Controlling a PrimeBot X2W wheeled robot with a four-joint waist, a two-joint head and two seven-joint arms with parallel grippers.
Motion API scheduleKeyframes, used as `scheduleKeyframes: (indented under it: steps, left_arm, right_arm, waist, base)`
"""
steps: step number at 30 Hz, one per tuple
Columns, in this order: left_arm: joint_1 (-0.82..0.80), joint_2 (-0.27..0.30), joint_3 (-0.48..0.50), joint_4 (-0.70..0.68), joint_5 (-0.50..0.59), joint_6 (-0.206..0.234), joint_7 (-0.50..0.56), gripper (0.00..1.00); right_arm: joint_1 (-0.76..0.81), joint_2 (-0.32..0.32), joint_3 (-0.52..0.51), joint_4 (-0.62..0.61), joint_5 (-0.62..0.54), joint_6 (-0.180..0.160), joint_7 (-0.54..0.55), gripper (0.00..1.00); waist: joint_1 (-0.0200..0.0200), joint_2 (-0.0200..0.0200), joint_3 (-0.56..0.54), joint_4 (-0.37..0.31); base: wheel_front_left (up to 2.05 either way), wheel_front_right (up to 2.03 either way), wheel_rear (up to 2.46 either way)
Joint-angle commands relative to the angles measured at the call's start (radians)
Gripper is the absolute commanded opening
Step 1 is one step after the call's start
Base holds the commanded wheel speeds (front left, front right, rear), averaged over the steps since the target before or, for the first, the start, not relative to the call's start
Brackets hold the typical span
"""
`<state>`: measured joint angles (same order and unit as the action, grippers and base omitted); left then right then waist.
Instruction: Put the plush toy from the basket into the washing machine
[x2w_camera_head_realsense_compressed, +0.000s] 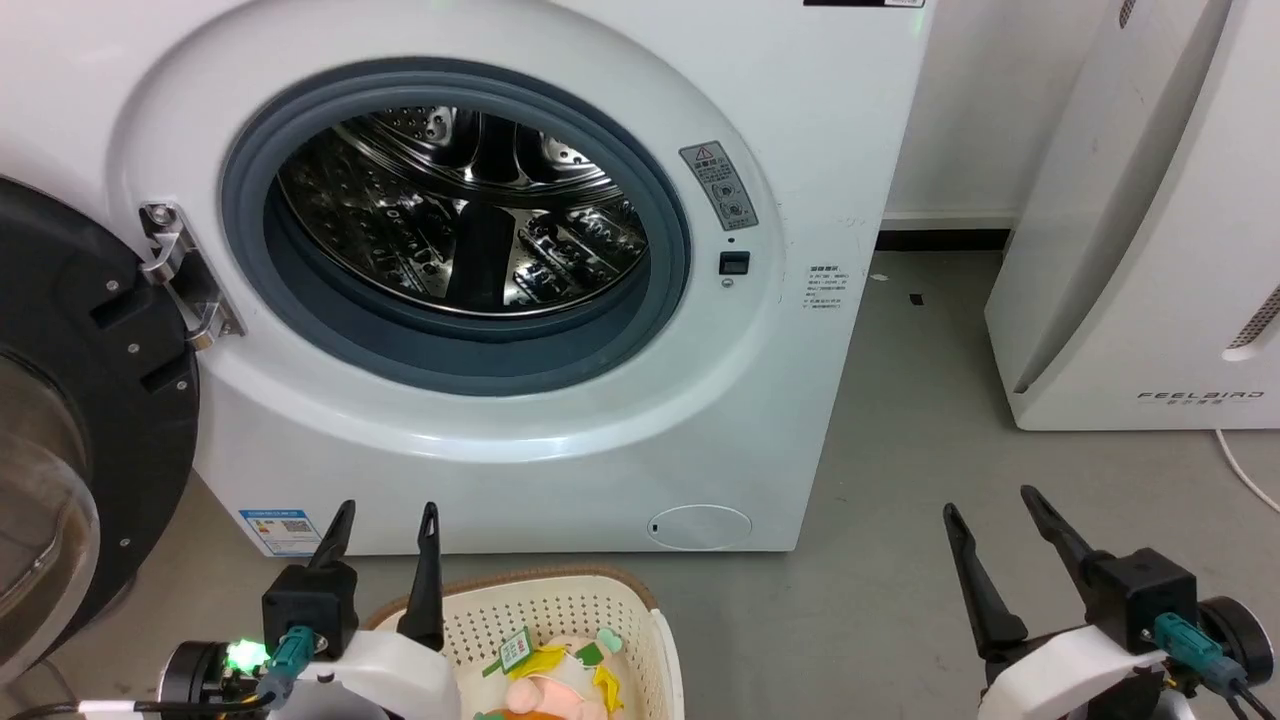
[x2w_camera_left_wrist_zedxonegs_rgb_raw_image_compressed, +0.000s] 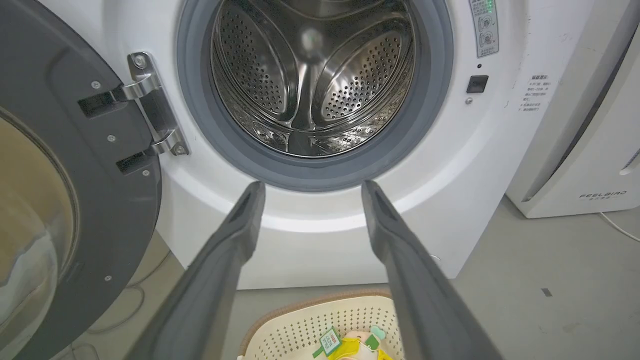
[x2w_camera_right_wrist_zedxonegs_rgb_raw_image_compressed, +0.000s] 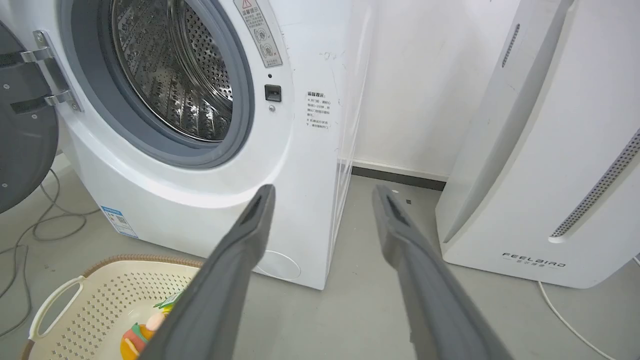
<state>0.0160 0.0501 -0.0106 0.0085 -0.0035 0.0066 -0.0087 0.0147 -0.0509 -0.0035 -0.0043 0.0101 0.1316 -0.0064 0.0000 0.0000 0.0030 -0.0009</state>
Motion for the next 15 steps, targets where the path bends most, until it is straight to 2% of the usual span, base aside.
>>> scheduleKeyframes:
  steps: [1, 15]
  left_arm:
    - [-0.001, 0.0, -0.002, 0.004, -0.008, 0.004, -0.008, 1.0]
    - [-0.014, 0.0, -0.018, 0.037, -0.028, 0.011, -0.037, 1.0]
  right_arm:
    - [0.001, 0.0, -0.003, -0.004, 0.007, 0.0, -0.011, 1.0]
    - [-0.003, 0.0, -0.013, -0.022, 0.024, 0.0, -0.04, 1.0]
  waist:
    - [0.0, 0.0, 0.001, 0.0]
    - [0.0, 0.0, 0.033, -0.007]
  base:
    - [0.0, 0.0, 0.0]
    - [0.0, 0.0, 0.0]
